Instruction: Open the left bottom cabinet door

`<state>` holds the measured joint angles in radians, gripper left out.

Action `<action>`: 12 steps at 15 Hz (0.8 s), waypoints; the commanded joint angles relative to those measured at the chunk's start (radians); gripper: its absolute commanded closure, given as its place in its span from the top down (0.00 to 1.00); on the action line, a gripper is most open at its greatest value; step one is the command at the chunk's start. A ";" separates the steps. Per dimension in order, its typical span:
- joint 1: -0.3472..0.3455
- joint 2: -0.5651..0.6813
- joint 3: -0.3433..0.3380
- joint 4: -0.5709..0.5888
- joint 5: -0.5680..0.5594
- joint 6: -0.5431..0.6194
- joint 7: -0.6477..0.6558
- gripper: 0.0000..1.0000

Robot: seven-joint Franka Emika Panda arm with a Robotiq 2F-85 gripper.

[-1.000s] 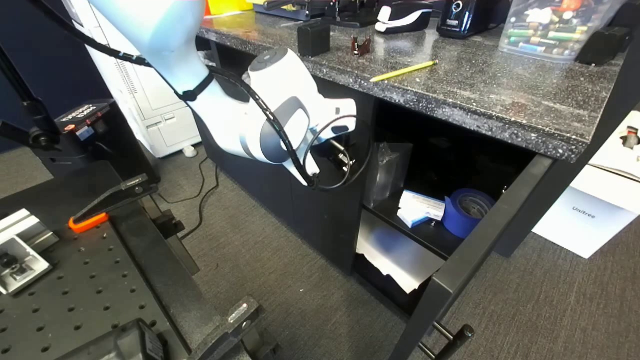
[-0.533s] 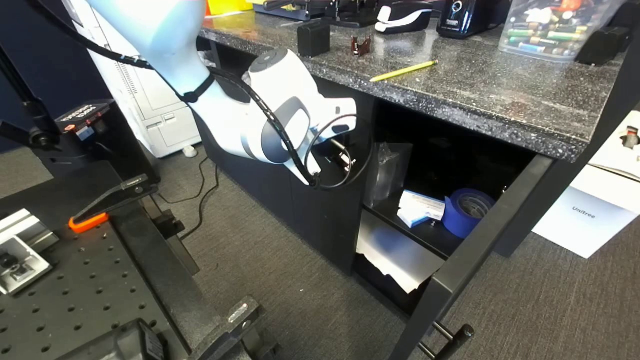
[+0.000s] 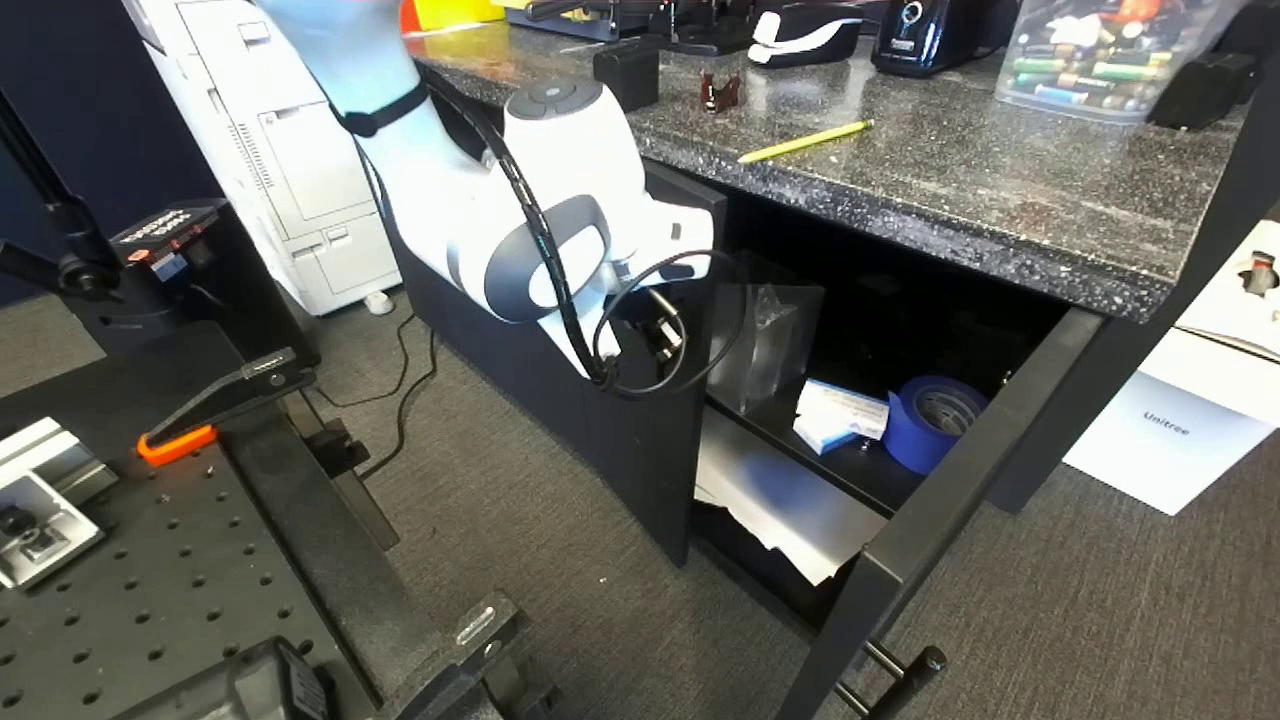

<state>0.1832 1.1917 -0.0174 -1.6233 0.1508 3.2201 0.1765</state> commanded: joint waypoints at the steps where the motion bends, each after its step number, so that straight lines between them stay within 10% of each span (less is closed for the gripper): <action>1: -0.134 -0.171 0.215 -0.239 -0.030 0.014 -0.071 0.04; 12: -0.336 -0.243 0.486 -0.527 -0.091 0.074 -0.074 0.04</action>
<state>-0.0378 1.0507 0.3152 -2.0632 0.1008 3.3751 0.0476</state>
